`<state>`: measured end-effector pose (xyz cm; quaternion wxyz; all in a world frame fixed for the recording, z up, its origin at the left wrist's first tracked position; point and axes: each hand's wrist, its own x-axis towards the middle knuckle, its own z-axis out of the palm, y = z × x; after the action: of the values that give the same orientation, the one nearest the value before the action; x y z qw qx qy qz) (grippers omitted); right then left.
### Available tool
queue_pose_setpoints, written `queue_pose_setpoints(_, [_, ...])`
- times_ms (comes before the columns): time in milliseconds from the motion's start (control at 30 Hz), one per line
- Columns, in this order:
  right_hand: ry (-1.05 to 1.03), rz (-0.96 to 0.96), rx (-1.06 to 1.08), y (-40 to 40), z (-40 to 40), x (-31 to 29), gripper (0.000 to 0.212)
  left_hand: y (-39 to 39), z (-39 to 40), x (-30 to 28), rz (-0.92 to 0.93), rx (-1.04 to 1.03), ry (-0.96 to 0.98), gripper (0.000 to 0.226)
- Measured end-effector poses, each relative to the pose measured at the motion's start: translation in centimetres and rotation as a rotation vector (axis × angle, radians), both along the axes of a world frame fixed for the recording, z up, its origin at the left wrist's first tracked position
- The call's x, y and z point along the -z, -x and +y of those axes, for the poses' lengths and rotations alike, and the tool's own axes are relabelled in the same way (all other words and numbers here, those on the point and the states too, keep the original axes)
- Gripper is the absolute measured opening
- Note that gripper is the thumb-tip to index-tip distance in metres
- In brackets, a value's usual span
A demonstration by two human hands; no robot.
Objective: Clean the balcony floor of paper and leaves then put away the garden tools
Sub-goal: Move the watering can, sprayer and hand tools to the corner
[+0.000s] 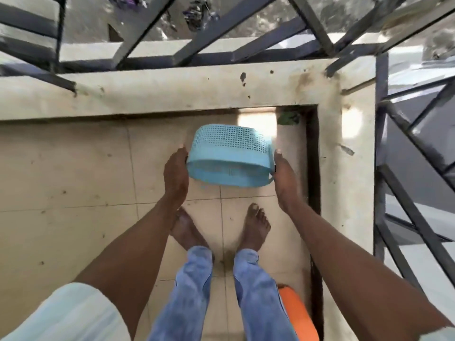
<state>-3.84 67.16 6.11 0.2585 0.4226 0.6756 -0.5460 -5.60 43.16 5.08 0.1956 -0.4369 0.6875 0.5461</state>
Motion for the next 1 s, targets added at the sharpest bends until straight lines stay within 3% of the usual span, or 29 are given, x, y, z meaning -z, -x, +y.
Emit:
queue_pose_setpoints(100, [-0.092, -0.006, 0.053, 1.6, -1.3, -0.8, 0.040, 1.2, -0.8, -1.2, 0.025, -0.105, 0.123, 0.033])
queue_pose_setpoints(200, [-0.128, -0.020, -0.090, 3.6, -2.5, -0.6, 0.039, 2.7, -1.7, -0.7, -0.008, 0.011, 0.143, 0.021])
queue_pose_setpoints(400, [-0.025, -0.015, -0.189, 5.4, -2.9, 2.2, 0.059, 4.2, -2.5, 1.5, -0.059, 0.169, 0.061, 0.028])
queue_pose_setpoints(500, [0.005, -0.043, -0.173, 5.5, -2.4, 2.7, 0.054, 3.9, -1.5, 1.1, -0.054, 0.198, 0.085, 0.037])
queue_pose_setpoints(633, [-0.275, 0.015, -0.255, 5.2, -0.9, 2.0, 0.040, 3.1, 1.6, -0.5, 0.138, 0.447, 0.553, 0.049])
queue_pose_setpoints(700, [-0.409, 0.015, -0.384, 4.8, 0.7, 2.5, 0.031, 2.9, 4.3, -0.9, 0.282, 0.670, 0.569, 0.047])
queue_pose_setpoints(767, [-0.471, 0.023, -0.584, 4.5, 2.9, 3.8, 0.040, 3.0, 7.4, -0.6, 0.376, 0.896, 0.536, 0.049])
queue_pose_setpoints(867, [-0.577, 0.069, -0.892, 5.0, 5.9, 6.1, 0.053, 4.5, 11.5, 0.0, 0.496, 1.053, 0.516, 0.049])
queue_pose_setpoints(1000, [-0.689, 0.069, -0.942, 7.5, 8.2, 10.0, 0.076, 6.7, 14.7, 1.7, 0.561, 1.040, 0.503, 0.053])
